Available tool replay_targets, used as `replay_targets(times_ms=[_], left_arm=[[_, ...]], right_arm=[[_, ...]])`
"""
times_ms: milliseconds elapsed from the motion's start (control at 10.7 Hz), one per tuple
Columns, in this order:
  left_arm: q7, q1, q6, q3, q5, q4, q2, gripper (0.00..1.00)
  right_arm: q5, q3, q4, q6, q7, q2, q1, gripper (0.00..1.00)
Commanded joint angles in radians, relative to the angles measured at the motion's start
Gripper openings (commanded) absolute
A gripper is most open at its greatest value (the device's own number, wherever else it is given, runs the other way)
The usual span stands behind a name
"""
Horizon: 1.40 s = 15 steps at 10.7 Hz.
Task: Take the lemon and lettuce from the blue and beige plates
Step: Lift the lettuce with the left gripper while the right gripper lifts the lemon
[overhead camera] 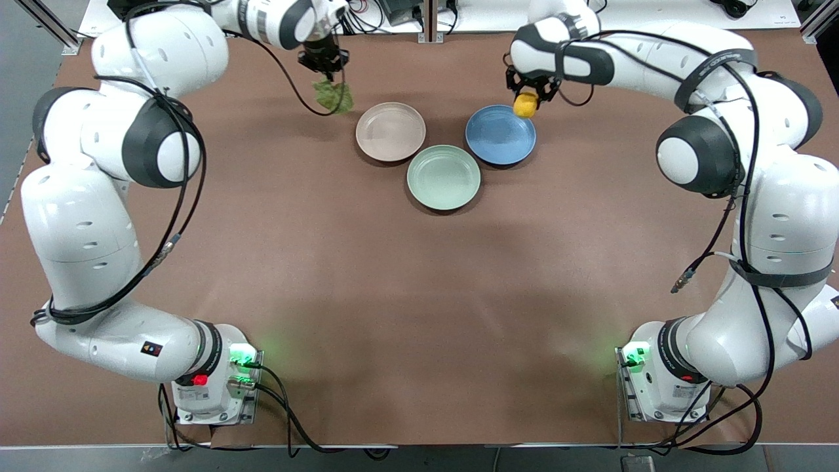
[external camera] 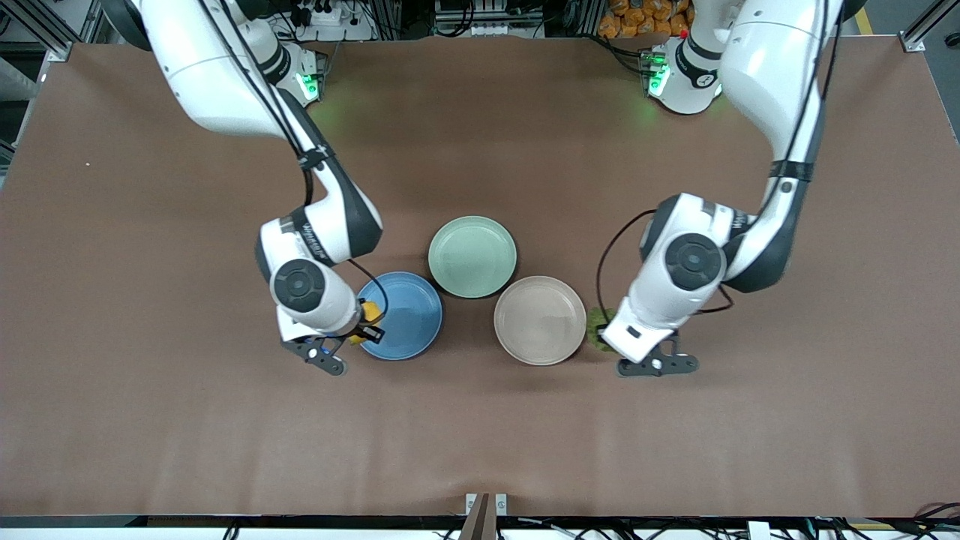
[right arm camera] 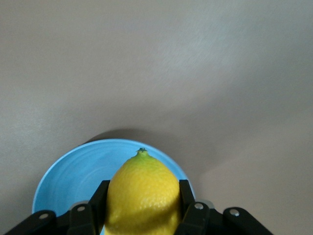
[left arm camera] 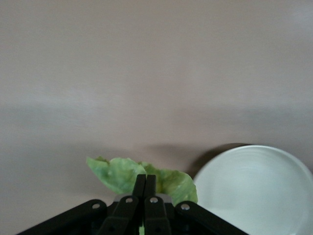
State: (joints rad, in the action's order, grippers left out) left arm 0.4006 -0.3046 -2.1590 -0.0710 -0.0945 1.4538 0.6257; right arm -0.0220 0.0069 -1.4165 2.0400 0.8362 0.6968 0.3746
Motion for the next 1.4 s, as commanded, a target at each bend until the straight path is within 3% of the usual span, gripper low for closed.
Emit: replay_targets(times_ms=[0,467,654,934,1308], left_arm=[[-0.13,0.067,0.04,-0.006,-0.002,0.014,-0.023,0.0],[-0.334,0.152,0.083,0.0,-0.014,0.026,-0.003,0.0],[-0.417,0.186,0.117,0.002,-0.018,0.042,0.0,1.0],[-0.405,0.193,0.114,0.0,-0.016,0.106,-0.012,1.0],[-0.327,0.194,0.027,0.0,-0.01,0.313,-0.153,1.0]], right_arm=[[-0.007,0.011,-0.006,-0.085,-0.128,-0.069,-0.057,0.11],[-0.01,0.011,-0.006,-0.208,-0.366,-0.117,-0.164,0.11],[-0.01,0.01,-0.006,-0.228,-0.44,-0.117,-0.196,0.1],[-0.012,0.01,-0.006,-0.23,-0.511,-0.118,-0.233,0.1],[-0.022,0.008,-0.01,-0.231,-0.617,-0.12,-0.279,0.1]])
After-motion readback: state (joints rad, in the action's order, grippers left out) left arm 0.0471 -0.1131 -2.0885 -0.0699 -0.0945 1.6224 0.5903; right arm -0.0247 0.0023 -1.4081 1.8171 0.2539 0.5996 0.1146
